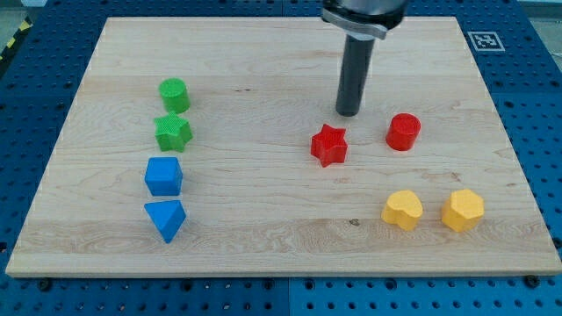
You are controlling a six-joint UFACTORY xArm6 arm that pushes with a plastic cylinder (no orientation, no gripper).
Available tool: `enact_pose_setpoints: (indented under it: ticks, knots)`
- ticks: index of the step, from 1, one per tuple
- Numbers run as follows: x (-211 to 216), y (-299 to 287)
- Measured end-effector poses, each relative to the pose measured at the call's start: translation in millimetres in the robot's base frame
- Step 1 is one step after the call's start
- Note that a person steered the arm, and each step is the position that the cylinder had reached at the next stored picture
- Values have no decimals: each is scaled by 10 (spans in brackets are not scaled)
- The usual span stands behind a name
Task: Place the red star left to the heart
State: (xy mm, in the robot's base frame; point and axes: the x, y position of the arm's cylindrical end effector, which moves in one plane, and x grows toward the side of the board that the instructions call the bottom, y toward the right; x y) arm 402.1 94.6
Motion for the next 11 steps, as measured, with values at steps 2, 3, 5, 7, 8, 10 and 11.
enact_pose_setpoints:
  ticks: [2,3,5,7,8,10,11]
  knots:
    - [142,-116]
    - [346,-127]
    - [506,-343]
    - [547,-484]
    - [699,-484]
    - [999,-485]
    - [1217,-485]
